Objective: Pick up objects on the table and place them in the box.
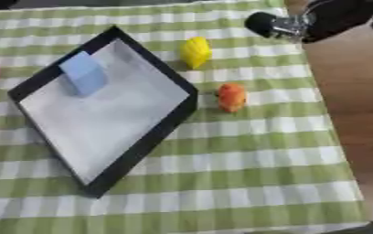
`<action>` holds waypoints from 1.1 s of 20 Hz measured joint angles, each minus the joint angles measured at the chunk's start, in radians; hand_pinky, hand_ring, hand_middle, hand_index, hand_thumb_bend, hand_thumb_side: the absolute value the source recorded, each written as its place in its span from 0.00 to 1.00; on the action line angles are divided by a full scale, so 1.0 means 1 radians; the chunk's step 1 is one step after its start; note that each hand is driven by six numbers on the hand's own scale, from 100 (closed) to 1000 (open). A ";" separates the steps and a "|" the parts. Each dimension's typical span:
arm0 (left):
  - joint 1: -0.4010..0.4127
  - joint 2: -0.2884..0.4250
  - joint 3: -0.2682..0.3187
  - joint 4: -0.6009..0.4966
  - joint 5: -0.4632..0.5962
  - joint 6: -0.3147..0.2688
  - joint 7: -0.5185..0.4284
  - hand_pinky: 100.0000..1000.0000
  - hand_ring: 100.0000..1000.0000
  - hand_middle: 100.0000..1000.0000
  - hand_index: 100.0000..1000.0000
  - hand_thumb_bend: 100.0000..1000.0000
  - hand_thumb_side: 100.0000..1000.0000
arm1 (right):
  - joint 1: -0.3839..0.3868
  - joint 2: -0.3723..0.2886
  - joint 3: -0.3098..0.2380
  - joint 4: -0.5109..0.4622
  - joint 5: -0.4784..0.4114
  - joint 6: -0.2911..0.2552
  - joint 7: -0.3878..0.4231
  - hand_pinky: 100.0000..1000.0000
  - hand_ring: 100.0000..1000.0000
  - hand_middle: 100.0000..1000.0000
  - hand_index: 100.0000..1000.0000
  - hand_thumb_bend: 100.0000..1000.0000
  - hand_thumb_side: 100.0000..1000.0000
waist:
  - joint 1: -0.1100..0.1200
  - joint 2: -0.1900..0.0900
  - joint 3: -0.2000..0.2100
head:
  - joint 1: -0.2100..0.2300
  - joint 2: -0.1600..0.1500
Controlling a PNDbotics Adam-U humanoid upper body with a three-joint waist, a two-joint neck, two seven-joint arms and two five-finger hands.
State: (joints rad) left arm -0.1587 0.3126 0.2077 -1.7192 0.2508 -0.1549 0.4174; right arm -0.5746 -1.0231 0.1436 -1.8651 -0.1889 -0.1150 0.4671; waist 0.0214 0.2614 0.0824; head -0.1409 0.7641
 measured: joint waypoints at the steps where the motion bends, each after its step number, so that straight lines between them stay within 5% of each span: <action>1: 0.002 0.010 0.000 0.000 0.004 0.000 0.000 0.79 0.76 0.83 0.82 0.07 0.78 | -0.004 -0.027 0.008 0.000 0.002 -0.016 0.012 0.89 0.86 0.81 0.89 0.41 0.27 | 0.000 0.000 0.000 | -0.002 0.000; 9: 0.009 0.058 -0.007 0.006 0.011 0.001 -0.008 0.79 0.77 0.83 0.81 0.06 0.78 | -0.044 -0.157 0.086 -0.013 0.035 -0.094 0.112 0.88 0.85 0.80 0.88 0.48 0.25 | -0.006 -0.007 -0.004 | -0.003 -0.001; 22: 0.015 0.067 -0.009 0.011 0.021 0.003 -0.014 0.79 0.77 0.83 0.81 0.05 0.78 | -0.144 -0.163 0.216 0.020 0.126 -0.056 0.145 0.82 0.76 0.73 0.82 0.44 0.12 | -0.012 -0.007 0.003 | -0.002 0.000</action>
State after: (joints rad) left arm -0.1437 0.3796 0.1989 -1.7077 0.2716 -0.1516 0.4032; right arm -0.7187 -1.1862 0.3594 -1.8455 -0.0631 -0.1713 0.6124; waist 0.0096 0.2548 0.0852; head -0.1430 0.7636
